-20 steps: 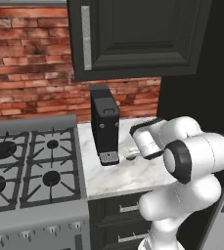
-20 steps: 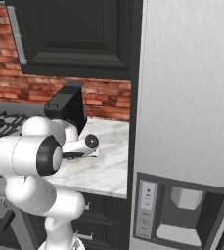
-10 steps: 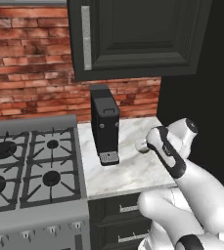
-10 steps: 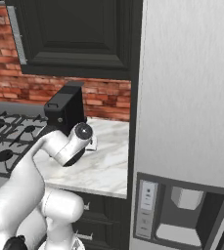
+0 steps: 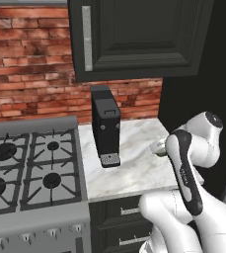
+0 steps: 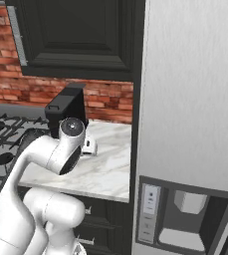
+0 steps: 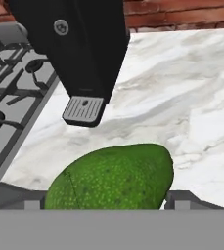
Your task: Place the avocado in the correct fridge rack based on whether it is a fruit or vegetable. Finally, close the fridge door.
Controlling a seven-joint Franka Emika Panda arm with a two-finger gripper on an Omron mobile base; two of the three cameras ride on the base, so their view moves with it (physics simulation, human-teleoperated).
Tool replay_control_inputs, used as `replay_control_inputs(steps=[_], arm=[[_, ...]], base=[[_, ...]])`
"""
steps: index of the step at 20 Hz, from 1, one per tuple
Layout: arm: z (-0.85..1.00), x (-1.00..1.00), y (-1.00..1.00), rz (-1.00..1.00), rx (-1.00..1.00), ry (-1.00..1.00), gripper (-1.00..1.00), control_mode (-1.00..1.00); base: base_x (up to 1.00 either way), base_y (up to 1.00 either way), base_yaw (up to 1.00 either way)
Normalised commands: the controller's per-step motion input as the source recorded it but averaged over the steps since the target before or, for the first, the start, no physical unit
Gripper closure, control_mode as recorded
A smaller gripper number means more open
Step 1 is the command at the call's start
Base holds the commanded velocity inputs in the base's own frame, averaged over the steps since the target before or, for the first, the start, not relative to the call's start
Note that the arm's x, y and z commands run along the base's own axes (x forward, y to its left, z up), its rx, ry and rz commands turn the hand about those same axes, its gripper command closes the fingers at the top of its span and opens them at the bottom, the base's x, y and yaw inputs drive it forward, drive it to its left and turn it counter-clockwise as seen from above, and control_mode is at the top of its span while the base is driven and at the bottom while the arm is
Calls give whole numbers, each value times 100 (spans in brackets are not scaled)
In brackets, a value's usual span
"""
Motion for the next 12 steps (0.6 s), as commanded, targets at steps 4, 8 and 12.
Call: replay_control_inputs(steps=[4, 8, 12], arm=[[88, -67, 3, 0, -17, -6, 100, -100], [77, -58, 2, 0, -17, -9, 100, -100], [65, -45, 0, 0, -13, 0, 100, -100]], base=[[0, 0, 0], [0, 0, 0], [0, 0, 0]])
